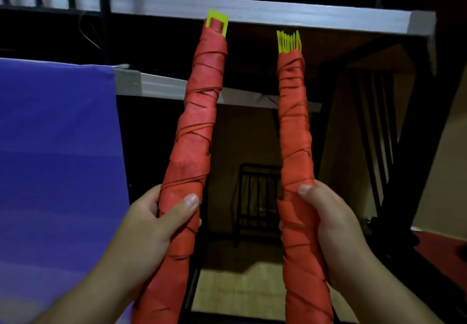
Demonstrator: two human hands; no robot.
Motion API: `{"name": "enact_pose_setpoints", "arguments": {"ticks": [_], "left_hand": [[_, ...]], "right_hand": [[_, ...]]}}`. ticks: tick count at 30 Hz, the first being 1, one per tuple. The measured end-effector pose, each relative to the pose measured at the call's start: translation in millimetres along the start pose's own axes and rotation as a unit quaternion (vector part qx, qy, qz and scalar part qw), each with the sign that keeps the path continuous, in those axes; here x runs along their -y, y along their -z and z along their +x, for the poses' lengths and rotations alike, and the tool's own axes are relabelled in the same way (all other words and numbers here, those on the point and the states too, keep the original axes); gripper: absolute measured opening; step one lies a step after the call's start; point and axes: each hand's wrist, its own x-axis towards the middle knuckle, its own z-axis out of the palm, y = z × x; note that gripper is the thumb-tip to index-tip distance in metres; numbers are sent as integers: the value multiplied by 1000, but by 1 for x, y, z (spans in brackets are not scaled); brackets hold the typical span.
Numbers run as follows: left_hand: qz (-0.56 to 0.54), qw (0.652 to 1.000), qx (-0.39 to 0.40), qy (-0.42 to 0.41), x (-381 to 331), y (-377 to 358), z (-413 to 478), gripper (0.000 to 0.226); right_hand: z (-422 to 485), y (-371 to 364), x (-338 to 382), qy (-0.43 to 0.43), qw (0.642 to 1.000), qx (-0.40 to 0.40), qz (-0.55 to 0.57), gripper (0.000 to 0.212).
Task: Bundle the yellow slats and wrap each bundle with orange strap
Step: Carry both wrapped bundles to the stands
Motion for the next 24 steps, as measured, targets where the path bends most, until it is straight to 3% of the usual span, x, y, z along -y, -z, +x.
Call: {"name": "enact_pose_setpoints", "arguments": {"ticks": [9, 14, 19, 24], "left_hand": [[3, 1000, -4, -17, 38, -59, 179, 44], [-30, 999, -41, -16, 44, -118, 267, 45], [-37, 996, -78, 12, 45, -167, 342, 44], [-33, 993, -111, 16, 24, -181, 413, 42]], "right_hand": [[184, 12, -43, 18, 1000, 1, -14, 13], [306, 43, -54, 28, 996, 74, -40, 32], [422, 67, -49, 31, 982, 174, -61, 9], [521, 52, -38, 47, 975, 203, -73, 20]]}}
